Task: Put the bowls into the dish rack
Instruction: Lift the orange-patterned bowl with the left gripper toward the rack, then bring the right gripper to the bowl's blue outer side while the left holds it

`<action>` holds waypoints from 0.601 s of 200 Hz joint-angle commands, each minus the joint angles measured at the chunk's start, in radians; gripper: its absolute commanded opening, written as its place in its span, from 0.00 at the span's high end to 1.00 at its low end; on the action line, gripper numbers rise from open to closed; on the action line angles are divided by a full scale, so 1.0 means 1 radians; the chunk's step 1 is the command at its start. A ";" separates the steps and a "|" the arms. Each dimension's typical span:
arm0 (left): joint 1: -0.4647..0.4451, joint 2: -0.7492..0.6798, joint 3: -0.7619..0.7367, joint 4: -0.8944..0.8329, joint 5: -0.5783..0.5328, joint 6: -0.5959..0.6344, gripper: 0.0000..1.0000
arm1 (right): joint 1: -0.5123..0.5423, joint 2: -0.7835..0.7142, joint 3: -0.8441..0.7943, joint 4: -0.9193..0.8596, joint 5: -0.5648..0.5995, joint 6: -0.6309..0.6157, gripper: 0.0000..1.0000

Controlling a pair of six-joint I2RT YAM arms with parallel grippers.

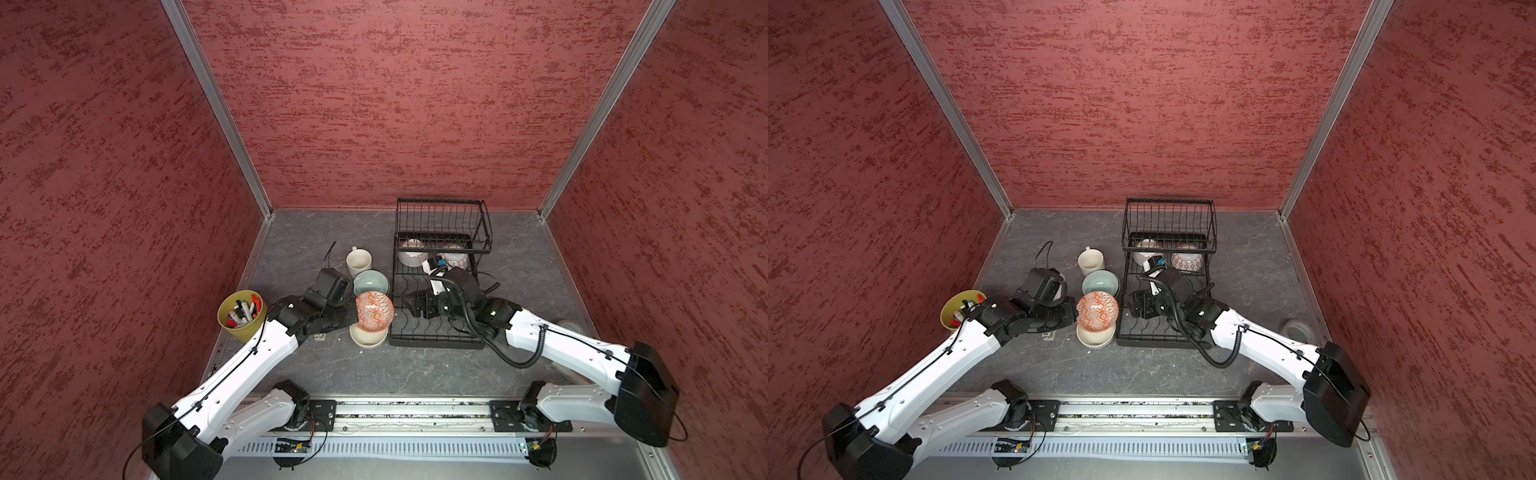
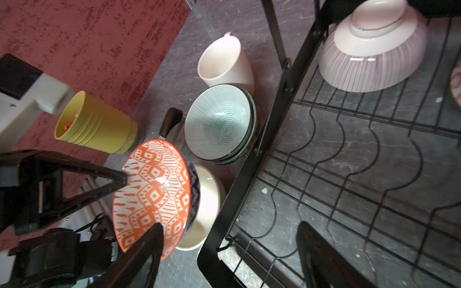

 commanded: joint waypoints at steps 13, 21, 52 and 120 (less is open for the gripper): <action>0.007 -0.009 0.006 0.138 0.099 -0.006 1.00 | -0.050 -0.064 -0.059 0.095 -0.142 0.069 0.10; 0.007 -0.002 0.010 0.156 0.120 -0.006 1.00 | -0.061 -0.079 -0.079 0.112 -0.163 0.078 0.09; 0.007 0.027 0.020 0.215 0.162 -0.015 1.00 | -0.106 -0.133 -0.159 0.194 -0.243 0.114 0.05; 0.003 0.093 -0.014 0.391 0.285 -0.049 1.00 | -0.191 -0.216 -0.336 0.425 -0.358 0.220 0.01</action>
